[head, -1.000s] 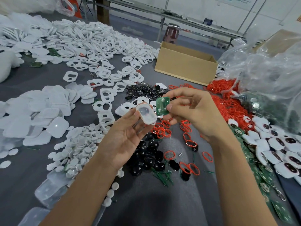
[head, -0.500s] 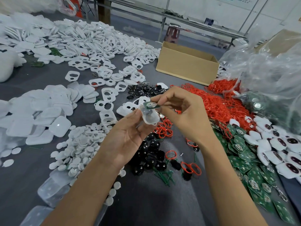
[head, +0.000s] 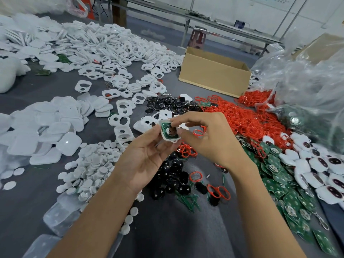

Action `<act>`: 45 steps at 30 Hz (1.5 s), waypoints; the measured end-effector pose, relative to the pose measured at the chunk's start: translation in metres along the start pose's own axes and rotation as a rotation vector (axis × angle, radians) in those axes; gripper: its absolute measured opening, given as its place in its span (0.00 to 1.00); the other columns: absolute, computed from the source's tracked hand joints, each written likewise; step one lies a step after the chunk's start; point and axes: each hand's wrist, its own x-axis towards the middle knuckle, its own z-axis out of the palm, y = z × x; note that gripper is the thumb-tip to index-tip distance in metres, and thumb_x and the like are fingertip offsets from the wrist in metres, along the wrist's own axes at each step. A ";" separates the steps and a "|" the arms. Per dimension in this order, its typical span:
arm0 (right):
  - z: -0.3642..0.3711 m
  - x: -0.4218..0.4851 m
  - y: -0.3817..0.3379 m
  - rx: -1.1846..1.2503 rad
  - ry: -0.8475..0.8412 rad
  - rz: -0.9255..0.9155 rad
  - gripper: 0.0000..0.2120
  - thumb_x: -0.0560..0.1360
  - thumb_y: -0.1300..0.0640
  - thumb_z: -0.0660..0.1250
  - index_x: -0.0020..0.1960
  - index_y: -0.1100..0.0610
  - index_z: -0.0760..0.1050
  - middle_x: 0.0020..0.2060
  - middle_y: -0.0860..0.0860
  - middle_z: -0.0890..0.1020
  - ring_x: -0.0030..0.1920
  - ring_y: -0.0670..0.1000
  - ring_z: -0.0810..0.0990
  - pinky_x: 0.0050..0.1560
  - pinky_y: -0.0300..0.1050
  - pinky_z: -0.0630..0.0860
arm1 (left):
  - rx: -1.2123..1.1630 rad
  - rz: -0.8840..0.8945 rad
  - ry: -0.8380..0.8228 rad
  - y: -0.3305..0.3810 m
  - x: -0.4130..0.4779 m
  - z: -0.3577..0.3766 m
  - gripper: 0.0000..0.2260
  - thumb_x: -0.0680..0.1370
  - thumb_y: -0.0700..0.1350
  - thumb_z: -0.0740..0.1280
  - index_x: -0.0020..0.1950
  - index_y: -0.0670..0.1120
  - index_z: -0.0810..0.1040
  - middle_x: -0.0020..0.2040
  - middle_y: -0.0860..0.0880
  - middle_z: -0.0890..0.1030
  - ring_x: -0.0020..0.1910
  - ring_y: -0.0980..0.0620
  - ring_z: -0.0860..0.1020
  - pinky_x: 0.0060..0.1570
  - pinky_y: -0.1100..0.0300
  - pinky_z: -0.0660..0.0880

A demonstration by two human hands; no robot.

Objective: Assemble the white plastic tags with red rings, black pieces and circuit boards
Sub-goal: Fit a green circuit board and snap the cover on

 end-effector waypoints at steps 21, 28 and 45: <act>-0.004 0.002 -0.002 -0.059 -0.145 -0.016 0.06 0.68 0.61 0.75 0.46 0.59 0.83 0.46 0.49 0.84 0.49 0.47 0.81 0.53 0.45 0.75 | 0.154 -0.019 0.046 -0.002 -0.002 0.001 0.12 0.76 0.44 0.65 0.55 0.40 0.82 0.48 0.44 0.83 0.43 0.52 0.81 0.42 0.58 0.81; -0.003 0.002 -0.002 -0.052 -0.134 -0.031 0.06 0.68 0.61 0.75 0.45 0.58 0.82 0.45 0.48 0.84 0.47 0.47 0.81 0.51 0.46 0.75 | 0.151 -0.014 0.029 -0.002 -0.001 -0.001 0.10 0.76 0.44 0.65 0.50 0.42 0.85 0.48 0.45 0.84 0.44 0.52 0.83 0.43 0.58 0.81; 0.001 0.004 0.001 -0.091 -0.132 -0.025 0.06 0.70 0.60 0.75 0.46 0.59 0.82 0.46 0.48 0.83 0.47 0.48 0.81 0.50 0.46 0.75 | 0.164 0.002 0.069 -0.003 0.003 -0.003 0.14 0.75 0.43 0.65 0.55 0.38 0.83 0.56 0.37 0.82 0.49 0.47 0.83 0.45 0.57 0.81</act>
